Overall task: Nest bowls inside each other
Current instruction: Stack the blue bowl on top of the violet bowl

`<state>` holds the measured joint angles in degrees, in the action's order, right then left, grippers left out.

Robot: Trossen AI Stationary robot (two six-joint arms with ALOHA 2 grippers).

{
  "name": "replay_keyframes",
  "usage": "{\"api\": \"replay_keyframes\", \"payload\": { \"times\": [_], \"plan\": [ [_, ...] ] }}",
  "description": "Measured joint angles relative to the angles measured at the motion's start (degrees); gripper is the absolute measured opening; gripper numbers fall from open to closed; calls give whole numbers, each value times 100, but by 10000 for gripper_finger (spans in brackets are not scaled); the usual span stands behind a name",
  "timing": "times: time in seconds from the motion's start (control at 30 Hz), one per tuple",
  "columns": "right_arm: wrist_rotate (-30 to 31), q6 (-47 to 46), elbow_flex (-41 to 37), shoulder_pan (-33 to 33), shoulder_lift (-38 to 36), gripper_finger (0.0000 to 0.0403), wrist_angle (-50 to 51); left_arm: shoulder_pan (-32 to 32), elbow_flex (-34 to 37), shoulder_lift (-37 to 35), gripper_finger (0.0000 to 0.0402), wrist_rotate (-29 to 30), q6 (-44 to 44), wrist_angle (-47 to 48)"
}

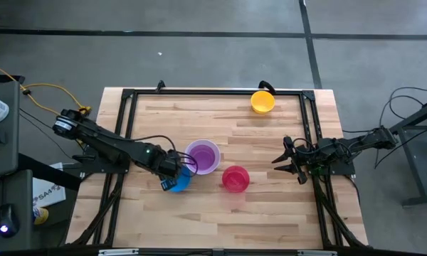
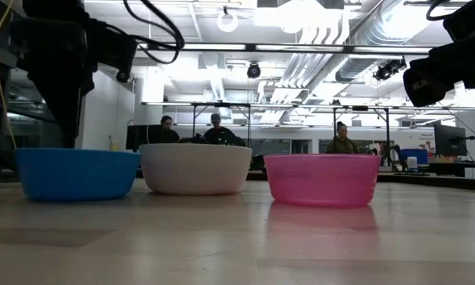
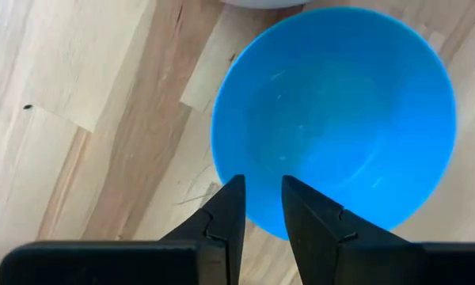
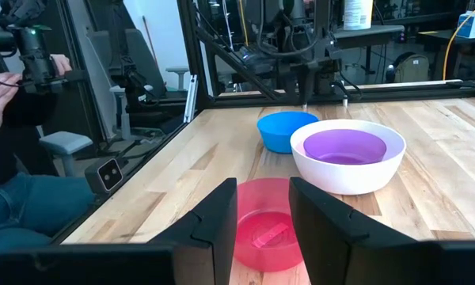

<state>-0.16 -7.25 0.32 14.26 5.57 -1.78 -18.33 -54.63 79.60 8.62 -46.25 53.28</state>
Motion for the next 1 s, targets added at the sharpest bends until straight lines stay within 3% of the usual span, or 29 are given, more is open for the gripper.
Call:
{"api": "replay_keyframes", "payload": {
  "times": [0.2, 0.33, 0.77, 1.0],
  "plan": [
    [0, 0, 0, 0, 1, 110, 2, 0, 23, -81, 83, 3, 102, 120],
    [0, 0, 0, 0, -1, 110, 2, 0, 353, -71, 83, -246, 265, -668],
    [0, 0, 0, 0, 1, 110, 2, 0, 376, -443, 83, -26, 99, -77],
    [0, 0, 0, 0, -1, 110, 2, 0, 796, -423, 83, -55, 4, -464]
  ]
}}
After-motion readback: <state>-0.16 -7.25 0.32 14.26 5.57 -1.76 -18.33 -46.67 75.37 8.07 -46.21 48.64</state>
